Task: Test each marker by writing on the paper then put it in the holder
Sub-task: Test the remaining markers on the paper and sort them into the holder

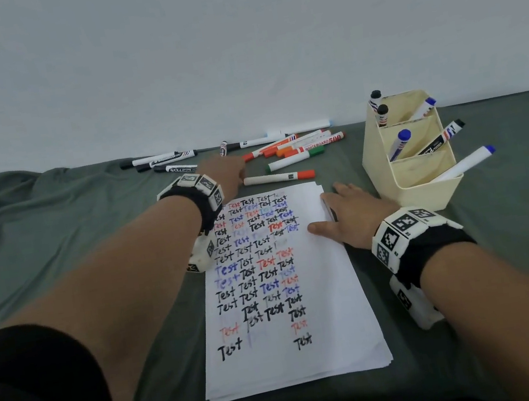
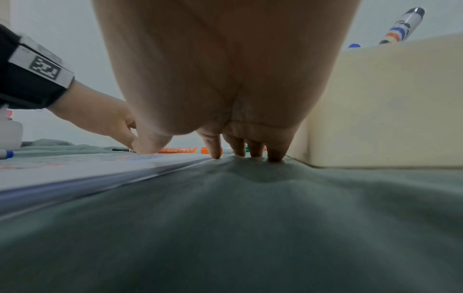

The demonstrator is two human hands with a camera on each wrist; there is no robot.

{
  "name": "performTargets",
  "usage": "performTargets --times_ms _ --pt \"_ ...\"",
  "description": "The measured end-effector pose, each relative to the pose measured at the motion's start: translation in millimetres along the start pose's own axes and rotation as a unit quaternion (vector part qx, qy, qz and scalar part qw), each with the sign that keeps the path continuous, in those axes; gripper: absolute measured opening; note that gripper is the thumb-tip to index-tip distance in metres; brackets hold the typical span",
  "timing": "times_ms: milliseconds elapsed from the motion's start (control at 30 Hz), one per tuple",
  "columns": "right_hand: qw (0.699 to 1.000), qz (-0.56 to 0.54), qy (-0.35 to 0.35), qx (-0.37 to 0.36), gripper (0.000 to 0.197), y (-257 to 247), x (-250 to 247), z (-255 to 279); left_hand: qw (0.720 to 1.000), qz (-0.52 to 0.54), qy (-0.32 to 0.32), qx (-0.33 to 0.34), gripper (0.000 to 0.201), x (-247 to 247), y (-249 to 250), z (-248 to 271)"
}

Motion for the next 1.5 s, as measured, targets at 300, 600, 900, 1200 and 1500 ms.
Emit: performTargets --times_ms 300,600,900,1200,1500 --pt "1.0 -0.018 0.004 -0.003 0.085 -2.6 -4.5 3.8 0.998 0.034 -0.041 0.044 0.035 -4.6 0.3 31.8" --pt "0.991 -0.049 0.117 -0.031 0.073 -4.2 -12.6 10.4 0.992 0.111 0.036 0.051 0.014 -14.5 13.0 35.8" --pt "0.959 0.004 0.262 -0.11 0.071 -8.6 -25.9 19.8 0.893 0.233 0.259 0.284 0.005 -49.8 37.3 100.9" --pt "0.956 -0.049 0.245 -0.155 0.011 -11.6 -35.1 25.9 0.935 0.246 0.133 0.219 0.084 -35.1 42.6 107.0" --pt "0.944 -0.145 0.235 -0.181 0.024 -18.8 -35.3 42.1 0.965 0.186 -0.022 0.181 0.023 -29.5 76.1 88.4"
Point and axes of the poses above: each hand's wrist, its own z-axis away from the middle knuckle, its own x-axis out of the palm, y = z × x, the point moved 2 cm from there along -z, towards the middle knuckle, and after that the axes turned 1 degree about -x, right-handed, at the moved point
